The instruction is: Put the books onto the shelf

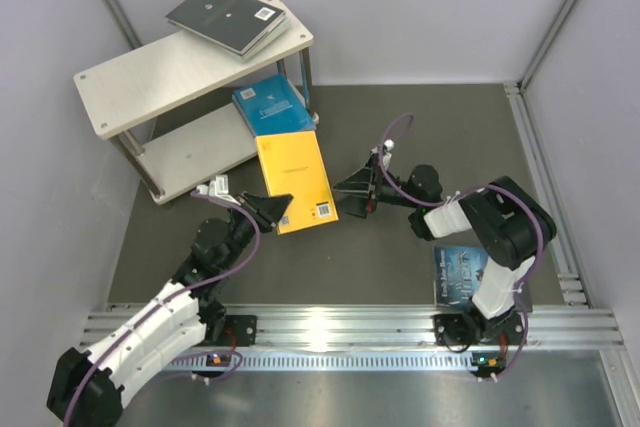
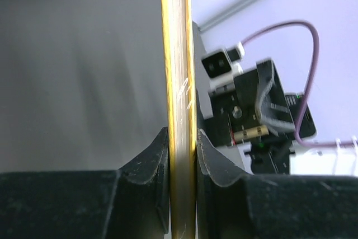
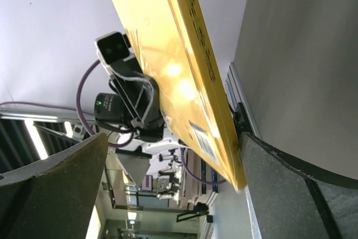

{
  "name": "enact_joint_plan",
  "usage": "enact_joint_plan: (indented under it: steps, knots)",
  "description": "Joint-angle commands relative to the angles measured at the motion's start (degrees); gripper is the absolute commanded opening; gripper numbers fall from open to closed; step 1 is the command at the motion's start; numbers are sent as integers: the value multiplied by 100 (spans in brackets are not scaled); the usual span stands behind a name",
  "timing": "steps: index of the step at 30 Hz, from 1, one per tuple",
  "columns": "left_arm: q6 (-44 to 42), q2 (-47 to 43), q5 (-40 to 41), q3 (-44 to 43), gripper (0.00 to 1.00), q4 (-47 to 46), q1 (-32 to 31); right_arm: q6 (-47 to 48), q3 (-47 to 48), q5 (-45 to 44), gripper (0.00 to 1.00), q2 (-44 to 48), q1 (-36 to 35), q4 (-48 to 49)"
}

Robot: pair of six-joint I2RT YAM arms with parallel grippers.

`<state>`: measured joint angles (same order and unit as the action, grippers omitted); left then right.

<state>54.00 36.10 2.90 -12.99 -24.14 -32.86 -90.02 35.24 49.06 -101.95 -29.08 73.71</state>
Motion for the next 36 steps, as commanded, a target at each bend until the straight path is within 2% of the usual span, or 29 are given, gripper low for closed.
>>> enact_joint_plan:
  steps: [1,7,10,11,17,18,21,22,23,25,30,33,34,36]
  knots:
    - [-232,-77,510,-397,0,-73,218,107,-176,34,100,0,-343,1013]
    - [-4,152,379,-415,0,-231,359,195,-44,-388,95,-158,-801,1014]
    - [93,126,413,-327,0,-258,368,143,158,-564,84,-342,-897,1005]
    - [120,82,448,-309,0,-206,368,116,219,-573,78,-395,-924,1013]
    - [392,-208,703,-81,0,-161,403,55,545,-652,66,-677,-1135,1013]
    - [418,-243,730,-63,0,-135,412,63,528,-721,60,-686,-1144,1022]
    - [594,-393,984,60,0,58,412,28,519,-783,50,-703,-1144,1048]
    - [795,-515,1211,173,0,294,412,-102,623,-810,41,-747,-1152,1136]
    - [797,-516,1213,174,0,296,412,-147,624,-827,41,-765,-1152,1137]
    - [884,-586,1257,271,0,410,412,-200,703,-871,33,-791,-1152,1145]
    - [937,-779,1327,289,0,831,412,-323,1107,-916,3,-826,-1170,1119]
    - [850,-1016,1415,166,1,1384,412,-341,1344,-907,0,-844,-1188,1032]
    - [762,-1139,1424,113,31,1760,412,-297,1467,-898,0,-861,-1205,953]
    - [674,-1236,1756,-271,53,2411,412,-201,1599,-872,0,-870,-1258,655]
